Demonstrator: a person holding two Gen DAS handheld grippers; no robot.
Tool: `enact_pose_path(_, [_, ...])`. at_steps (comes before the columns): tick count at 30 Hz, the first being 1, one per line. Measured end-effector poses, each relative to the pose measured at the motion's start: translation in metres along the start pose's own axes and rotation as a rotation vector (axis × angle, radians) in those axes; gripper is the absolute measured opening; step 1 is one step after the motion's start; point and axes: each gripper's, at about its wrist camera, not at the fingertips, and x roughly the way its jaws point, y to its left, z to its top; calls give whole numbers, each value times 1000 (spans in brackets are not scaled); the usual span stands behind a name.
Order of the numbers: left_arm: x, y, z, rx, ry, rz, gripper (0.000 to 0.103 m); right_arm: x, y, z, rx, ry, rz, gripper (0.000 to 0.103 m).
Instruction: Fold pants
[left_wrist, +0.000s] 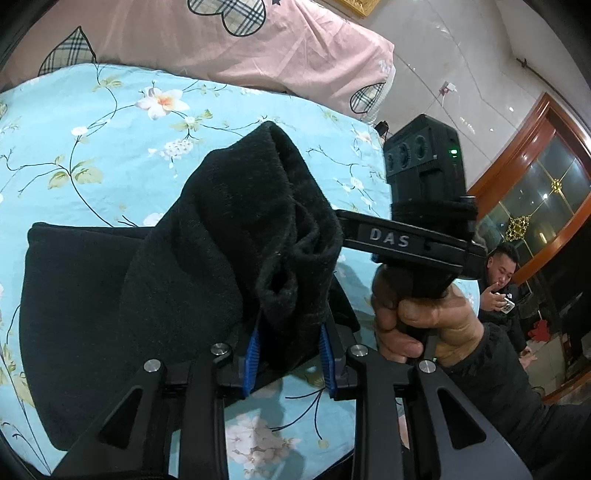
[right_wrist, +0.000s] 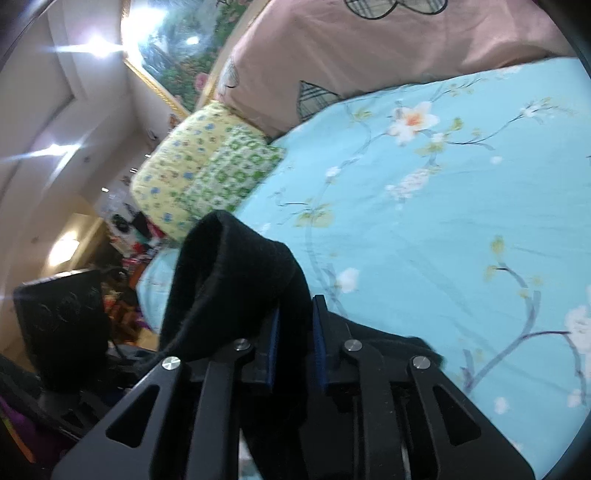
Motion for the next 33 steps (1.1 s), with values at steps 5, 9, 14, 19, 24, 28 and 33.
enact_pose_path(5, [4,0,0,13,4,-7,32,-12,-1,-5,21,-10,-76,20])
enact_pose_path(9, [2,0,-1,20,7,-25,37,-26,2,-11,49,-34,-157,20])
enact_pose_path(14, [-4,2,-2,6,-1,-47,54,-47,9,-19,67,-73,-301,57])
enact_pose_path(19, [-15,1,-3,10,-25,-61,62,-64,6,-29,141,-89,-395,59])
enact_pose_path(24, [-26,8,-6,-8,-45,-59,64,-81,12,-39,177,-138,-438,74])
enact_pose_path(28, [-33,21,-8,-33,-57,-49,65,-88,21,-42,201,-168,-440,76])
enact_pose_path(33, [-48,32,-14,-65,-81,-34,69,-83,42,-38,173,-164,-435,79])
